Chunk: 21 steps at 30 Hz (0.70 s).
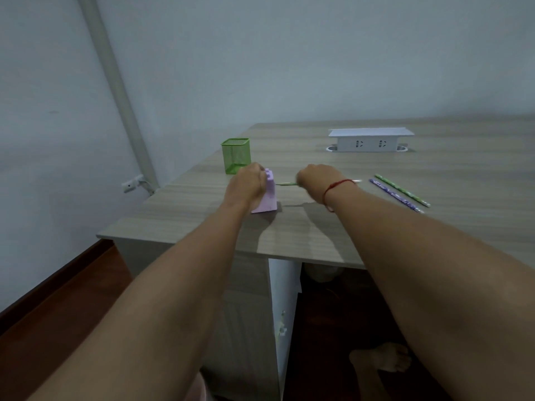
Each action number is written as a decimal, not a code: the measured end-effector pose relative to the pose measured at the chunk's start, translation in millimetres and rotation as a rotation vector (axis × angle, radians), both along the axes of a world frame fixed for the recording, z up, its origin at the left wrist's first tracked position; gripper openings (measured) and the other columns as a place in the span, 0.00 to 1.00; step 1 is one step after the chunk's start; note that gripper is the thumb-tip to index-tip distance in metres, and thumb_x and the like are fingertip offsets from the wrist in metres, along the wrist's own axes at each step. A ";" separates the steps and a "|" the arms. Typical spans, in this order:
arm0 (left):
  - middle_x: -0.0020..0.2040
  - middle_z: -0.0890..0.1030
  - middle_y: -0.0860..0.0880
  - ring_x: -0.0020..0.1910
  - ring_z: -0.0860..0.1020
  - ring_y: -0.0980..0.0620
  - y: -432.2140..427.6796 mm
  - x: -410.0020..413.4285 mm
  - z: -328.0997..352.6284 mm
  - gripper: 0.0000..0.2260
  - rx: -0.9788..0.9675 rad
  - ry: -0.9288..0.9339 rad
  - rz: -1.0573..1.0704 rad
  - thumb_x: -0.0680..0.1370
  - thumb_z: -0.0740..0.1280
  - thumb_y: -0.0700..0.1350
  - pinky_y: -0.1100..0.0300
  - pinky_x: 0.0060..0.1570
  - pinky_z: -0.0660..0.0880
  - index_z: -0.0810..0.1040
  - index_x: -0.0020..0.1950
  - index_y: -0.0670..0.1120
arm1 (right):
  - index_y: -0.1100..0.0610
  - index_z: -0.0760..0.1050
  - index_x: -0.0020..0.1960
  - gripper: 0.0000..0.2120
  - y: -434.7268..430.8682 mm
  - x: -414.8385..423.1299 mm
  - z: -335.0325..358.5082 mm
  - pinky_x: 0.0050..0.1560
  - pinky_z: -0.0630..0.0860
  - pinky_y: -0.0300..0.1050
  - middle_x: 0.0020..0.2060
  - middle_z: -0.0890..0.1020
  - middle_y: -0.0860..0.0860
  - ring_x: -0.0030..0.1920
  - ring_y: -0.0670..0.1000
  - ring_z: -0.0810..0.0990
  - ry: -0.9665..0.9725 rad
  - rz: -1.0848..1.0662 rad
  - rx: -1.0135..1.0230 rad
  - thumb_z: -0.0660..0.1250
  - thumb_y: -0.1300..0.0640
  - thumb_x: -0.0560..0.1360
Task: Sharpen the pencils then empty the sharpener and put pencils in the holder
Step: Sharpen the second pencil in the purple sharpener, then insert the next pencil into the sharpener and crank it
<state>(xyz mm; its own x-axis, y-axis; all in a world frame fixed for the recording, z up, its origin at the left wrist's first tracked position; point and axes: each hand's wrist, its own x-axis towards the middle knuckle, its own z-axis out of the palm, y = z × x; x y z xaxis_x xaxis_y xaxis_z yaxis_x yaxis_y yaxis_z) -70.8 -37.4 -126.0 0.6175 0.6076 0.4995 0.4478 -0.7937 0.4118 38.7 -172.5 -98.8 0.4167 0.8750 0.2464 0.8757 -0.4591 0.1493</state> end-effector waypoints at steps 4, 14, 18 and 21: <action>0.56 0.79 0.35 0.56 0.76 0.38 13.6 -1.7 -3.5 0.14 -0.012 -0.007 0.000 0.81 0.54 0.42 0.51 0.50 0.71 0.76 0.53 0.36 | 0.62 0.76 0.62 0.15 -39.6 35.5 0.6 0.56 0.74 0.50 0.59 0.78 0.62 0.58 0.62 0.79 -0.016 -0.148 0.020 0.56 0.65 0.80; 0.54 0.79 0.36 0.53 0.76 0.40 -30.7 39.3 -7.9 0.13 -0.043 -0.103 -0.094 0.79 0.54 0.40 0.51 0.48 0.71 0.76 0.53 0.36 | 0.62 0.75 0.60 0.11 -59.9 42.8 -0.8 0.53 0.75 0.50 0.57 0.79 0.61 0.57 0.62 0.79 0.008 -0.214 0.096 0.61 0.65 0.79; 0.54 0.79 0.37 0.54 0.75 0.40 -29.1 36.2 -11.7 0.12 -0.024 -0.125 -0.091 0.79 0.55 0.40 0.52 0.49 0.70 0.76 0.53 0.37 | 0.61 0.74 0.59 0.11 -56.4 38.4 -8.4 0.52 0.75 0.51 0.57 0.78 0.60 0.56 0.62 0.79 0.026 -0.221 0.124 0.64 0.64 0.77; 0.55 0.79 0.37 0.55 0.75 0.40 -20.7 32.7 -12.1 0.12 -0.022 -0.136 -0.067 0.79 0.55 0.40 0.52 0.49 0.70 0.76 0.54 0.38 | 0.61 0.74 0.59 0.12 -49.7 33.5 -8.7 0.52 0.75 0.51 0.57 0.78 0.59 0.56 0.62 0.79 0.045 -0.211 0.135 0.66 0.64 0.76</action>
